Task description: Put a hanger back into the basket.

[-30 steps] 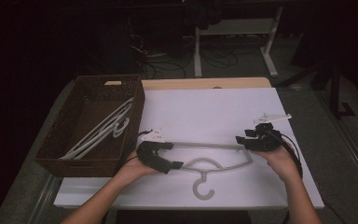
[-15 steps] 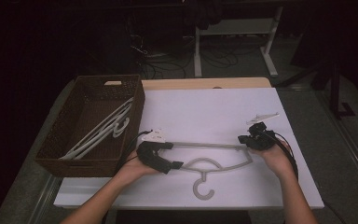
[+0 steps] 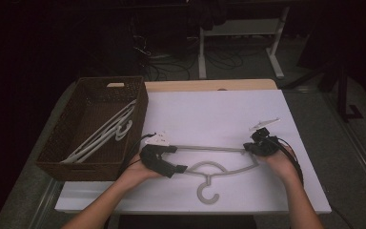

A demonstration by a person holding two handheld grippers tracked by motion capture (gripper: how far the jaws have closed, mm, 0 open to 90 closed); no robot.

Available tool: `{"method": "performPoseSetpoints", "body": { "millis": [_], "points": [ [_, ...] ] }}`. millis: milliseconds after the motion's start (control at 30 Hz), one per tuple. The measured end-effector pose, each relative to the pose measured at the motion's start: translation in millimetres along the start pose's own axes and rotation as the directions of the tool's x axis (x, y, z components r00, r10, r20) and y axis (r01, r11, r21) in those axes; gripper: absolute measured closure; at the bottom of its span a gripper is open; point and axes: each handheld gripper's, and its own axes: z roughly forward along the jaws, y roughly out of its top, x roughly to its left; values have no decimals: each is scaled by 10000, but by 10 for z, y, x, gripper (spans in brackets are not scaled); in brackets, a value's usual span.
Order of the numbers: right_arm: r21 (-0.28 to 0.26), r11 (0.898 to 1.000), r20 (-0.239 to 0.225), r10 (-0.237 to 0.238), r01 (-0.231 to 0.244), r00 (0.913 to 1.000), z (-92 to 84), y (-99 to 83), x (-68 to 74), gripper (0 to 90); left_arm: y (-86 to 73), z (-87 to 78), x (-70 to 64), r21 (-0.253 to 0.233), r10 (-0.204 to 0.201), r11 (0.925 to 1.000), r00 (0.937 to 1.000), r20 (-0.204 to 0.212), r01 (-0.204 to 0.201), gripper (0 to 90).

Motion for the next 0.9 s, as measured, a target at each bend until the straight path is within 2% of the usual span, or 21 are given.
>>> {"method": "performPoseSetpoints", "body": {
  "millis": [267,367,433,533,600,767,900],
  "points": [
    [177,9998,24,21,-22,10000,27,-3,4,893,-9,17,6,250,193,9995,9996,-202,-188,149],
    [183,9998,30,116,-117,9999,29,-3,6,894,-21,52,6,613,452,9972,9987,-228,-438,156],
    [226,9997,60,99,-101,9999,30,2,10,894,-32,90,-2,894,759,9932,9969,-183,-739,198],
    [272,9995,80,140,-142,9999,29,5,15,895,-27,161,-32,1461,1468,9792,9887,-294,-1411,230],
    [275,9995,38,162,-163,9999,31,5,7,895,-21,209,-49,1720,1806,9697,9832,-257,-1736,254],
    [286,9994,34,207,-208,9998,38,8,-1,896,-1,294,-48,2021,2223,9549,9750,2,-2177,356],
    [367,9991,61,209,-211,9998,44,17,0,897,21,353,-72,2207,2723,9379,9622,100,-2677,435]
  ]
}}
